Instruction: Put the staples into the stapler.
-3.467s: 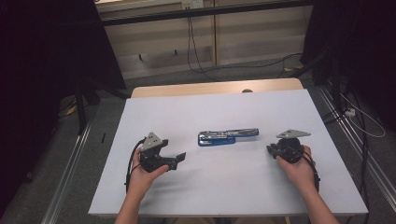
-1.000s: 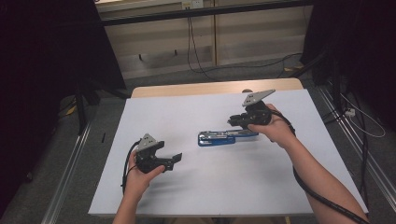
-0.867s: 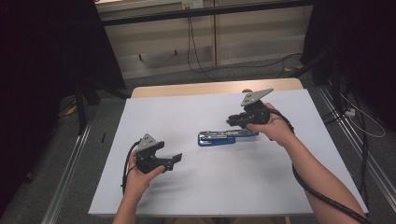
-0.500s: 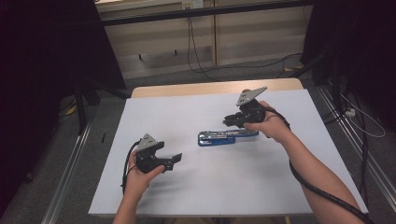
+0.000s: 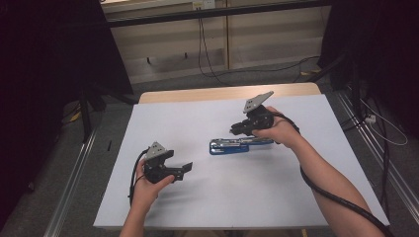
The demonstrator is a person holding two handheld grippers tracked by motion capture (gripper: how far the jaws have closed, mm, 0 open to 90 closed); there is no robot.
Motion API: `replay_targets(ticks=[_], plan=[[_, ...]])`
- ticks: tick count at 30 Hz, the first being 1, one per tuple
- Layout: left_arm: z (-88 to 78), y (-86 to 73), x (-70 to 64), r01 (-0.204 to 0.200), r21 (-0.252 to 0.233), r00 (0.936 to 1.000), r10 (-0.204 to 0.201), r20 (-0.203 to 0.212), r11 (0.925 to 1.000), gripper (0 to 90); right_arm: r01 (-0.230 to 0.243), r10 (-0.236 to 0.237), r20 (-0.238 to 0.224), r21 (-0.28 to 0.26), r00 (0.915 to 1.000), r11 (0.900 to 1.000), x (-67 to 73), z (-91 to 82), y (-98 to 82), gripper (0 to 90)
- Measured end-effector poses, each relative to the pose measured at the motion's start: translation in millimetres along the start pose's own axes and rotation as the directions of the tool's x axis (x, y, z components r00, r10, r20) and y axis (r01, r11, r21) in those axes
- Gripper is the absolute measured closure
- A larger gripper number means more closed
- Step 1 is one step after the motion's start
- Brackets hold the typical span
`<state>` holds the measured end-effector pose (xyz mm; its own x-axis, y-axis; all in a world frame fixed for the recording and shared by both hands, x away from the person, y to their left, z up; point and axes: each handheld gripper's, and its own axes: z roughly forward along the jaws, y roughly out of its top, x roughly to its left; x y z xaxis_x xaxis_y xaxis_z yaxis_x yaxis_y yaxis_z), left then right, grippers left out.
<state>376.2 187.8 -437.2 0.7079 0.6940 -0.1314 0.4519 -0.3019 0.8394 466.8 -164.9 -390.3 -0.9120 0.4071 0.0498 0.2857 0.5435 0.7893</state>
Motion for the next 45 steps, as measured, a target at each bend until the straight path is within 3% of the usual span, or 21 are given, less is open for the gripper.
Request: replay_targets(ticks=[13,29,45], plan=[[1.1,-0.7,0.9,0.006,-0.001,1.0,-0.006,-0.005,1.0,8.9,0.035,-0.034,-0.043,0.019,0.9985,0.999,-4.9,17.9,3.9,79.2],[0.2,-0.4,1.6,0.015,-0.002,0.9999,-0.015,-0.006,0.9999,8.9,0.091,-0.085,-0.11,0.047,0.9902,0.995,-5.6,38.0,7.4,79.2],[0.3,-0.7,2.7,0.013,-0.004,0.9999,-0.013,-0.009,0.9999,8.9,0.121,-0.11,-0.141,0.068,0.9838,0.99,-5.8,51.0,11.8,79.2]])
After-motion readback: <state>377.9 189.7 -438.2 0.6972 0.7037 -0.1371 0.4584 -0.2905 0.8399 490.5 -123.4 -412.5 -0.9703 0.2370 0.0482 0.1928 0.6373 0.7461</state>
